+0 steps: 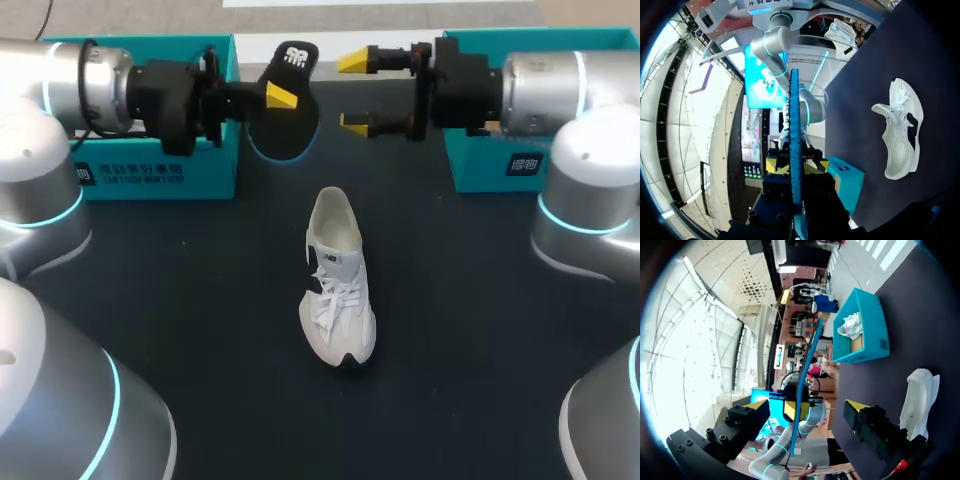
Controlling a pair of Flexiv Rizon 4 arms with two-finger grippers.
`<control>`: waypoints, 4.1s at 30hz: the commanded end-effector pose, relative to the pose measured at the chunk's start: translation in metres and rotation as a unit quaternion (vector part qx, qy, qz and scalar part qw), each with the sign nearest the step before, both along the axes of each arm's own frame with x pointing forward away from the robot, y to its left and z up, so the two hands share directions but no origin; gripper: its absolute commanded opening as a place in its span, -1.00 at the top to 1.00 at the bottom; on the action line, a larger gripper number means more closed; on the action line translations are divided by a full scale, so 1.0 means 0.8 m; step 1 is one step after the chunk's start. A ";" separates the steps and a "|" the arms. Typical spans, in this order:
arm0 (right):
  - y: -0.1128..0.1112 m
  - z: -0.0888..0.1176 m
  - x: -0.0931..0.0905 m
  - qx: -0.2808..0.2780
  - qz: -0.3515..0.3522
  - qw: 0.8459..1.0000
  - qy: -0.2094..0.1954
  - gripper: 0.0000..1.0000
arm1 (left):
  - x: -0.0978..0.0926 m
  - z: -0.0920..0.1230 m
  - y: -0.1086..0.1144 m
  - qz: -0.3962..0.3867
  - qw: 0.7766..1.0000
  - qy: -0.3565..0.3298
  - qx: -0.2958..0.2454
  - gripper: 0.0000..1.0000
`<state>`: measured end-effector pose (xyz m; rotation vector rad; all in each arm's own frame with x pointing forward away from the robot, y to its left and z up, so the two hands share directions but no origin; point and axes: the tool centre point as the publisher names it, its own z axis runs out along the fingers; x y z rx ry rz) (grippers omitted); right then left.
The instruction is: Take the shoe out of the shoebox, open the shoe tongue, remove and reinsert the insole, then place the shoe into the shoebox
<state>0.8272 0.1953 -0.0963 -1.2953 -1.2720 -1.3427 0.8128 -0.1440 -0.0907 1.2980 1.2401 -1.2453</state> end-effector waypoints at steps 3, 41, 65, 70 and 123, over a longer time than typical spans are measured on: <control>-0.056 0.011 -0.028 -0.012 0.000 1.000 -0.010 -1.00 | -0.013 0.008 0.008 -0.007 1.000 -0.006 -0.009 1.00; -0.066 0.015 -0.031 -0.017 0.007 1.000 -0.013 -1.00 | -0.062 0.000 0.000 -0.026 0.529 0.848 -0.038 1.00; -0.066 0.015 -0.031 -0.017 0.007 1.000 -0.013 -1.00 | -0.049 0.017 0.003 0.114 0.118 0.984 0.064 1.00; -0.066 0.015 -0.031 -0.017 0.007 1.000 -0.013 -1.00 | -0.045 0.014 0.000 0.139 -0.002 0.987 0.083 1.00; -0.053 0.070 -0.055 -0.205 0.009 0.979 -0.016 -1.00 | -0.003 0.014 -0.011 -0.006 -0.003 0.991 0.134 1.00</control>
